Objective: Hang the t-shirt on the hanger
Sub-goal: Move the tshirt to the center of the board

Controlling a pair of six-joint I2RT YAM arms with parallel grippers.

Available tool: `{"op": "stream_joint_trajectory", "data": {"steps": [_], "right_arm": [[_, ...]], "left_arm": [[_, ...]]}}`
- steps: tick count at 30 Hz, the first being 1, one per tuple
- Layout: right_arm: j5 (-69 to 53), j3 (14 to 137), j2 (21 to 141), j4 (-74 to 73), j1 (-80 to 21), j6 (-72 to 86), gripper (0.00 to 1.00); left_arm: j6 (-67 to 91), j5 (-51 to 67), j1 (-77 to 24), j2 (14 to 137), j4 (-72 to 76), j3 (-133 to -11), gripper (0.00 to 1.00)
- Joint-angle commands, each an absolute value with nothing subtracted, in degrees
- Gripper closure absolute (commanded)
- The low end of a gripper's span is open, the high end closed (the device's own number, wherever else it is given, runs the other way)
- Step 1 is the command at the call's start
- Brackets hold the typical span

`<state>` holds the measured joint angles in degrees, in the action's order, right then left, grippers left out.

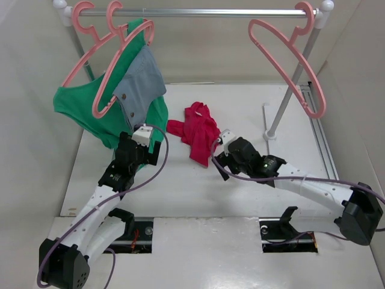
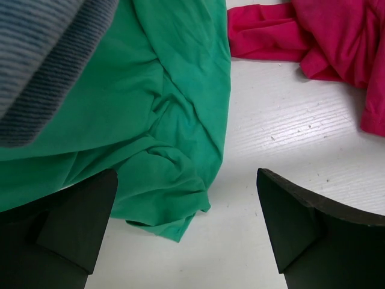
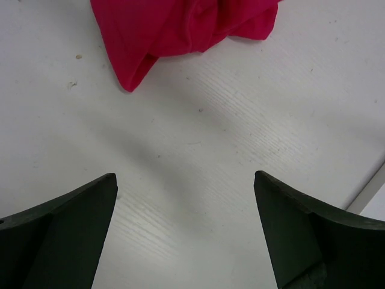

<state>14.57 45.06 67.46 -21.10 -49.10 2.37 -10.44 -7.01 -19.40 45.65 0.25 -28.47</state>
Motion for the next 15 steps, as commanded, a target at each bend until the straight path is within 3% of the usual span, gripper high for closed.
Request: {"op": "stream_joint_trajectory", "data": {"steps": [1,7,10,15], "right_arm": [[14.5,50.4,69.8,-19.3,-48.8,-0.2,0.00],[9.6,61.2,80.4,-16.2,-45.9,-7.1,0.00],[7.1,68.0,88.4,-14.9,-42.9,-7.7,0.00],[5.9,79.4,103.9,-16.3,-39.6,-7.7,0.00]], "left_arm": [[-7.7,-9.1,-19.3,44.7,2.8,-28.3,0.00],[-8.1,-6.8,-19.3,44.2,-0.6,-31.3,0.00],[-17.4,0.9,-19.3,44.2,-4.5,-31.3,0.00],[-19.9,3.3,-19.3,43.2,-6.5,-30.7,0.00]]}}
